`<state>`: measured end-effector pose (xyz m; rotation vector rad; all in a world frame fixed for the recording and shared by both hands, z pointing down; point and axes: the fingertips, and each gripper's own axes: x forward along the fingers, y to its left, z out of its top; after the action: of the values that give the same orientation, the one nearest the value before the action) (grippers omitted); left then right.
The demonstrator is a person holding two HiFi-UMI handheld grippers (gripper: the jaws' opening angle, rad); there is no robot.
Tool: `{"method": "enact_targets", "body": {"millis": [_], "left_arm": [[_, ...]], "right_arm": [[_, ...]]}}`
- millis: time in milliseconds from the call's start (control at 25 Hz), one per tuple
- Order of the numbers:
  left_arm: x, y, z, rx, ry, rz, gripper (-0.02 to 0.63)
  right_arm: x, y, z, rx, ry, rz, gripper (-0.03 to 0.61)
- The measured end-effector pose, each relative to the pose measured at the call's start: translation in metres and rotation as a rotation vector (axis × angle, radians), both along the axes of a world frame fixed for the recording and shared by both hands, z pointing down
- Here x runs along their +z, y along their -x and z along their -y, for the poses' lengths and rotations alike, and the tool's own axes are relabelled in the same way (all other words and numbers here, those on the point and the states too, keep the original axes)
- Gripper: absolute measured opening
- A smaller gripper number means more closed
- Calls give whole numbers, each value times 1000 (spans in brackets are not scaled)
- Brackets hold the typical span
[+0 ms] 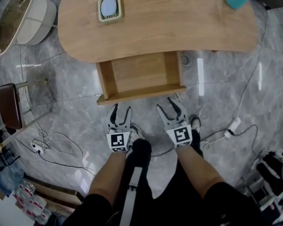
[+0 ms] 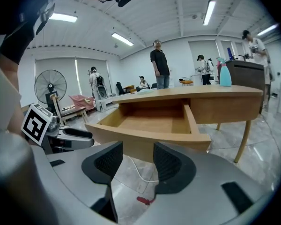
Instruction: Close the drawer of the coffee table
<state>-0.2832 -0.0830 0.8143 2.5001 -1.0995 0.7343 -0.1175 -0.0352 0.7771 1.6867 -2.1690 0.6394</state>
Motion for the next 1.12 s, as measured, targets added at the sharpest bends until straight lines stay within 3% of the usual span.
{"method": "enact_targets", "body": {"millis": [240, 800, 960, 1120], "left_arm": [[24, 17, 13, -56, 12, 10, 227], [20, 4, 27, -141, 50, -85, 225], [12, 3, 43, -142, 40, -107, 225], [-5, -4, 65, -129, -24, -134, 225]], "right_arm": [[35, 4, 13, 6, 41, 22, 201], [42, -1, 22, 27, 36, 52, 201], [26, -1, 34, 6, -21, 41, 200], [8, -10, 59, 31, -90, 36, 201]]}}
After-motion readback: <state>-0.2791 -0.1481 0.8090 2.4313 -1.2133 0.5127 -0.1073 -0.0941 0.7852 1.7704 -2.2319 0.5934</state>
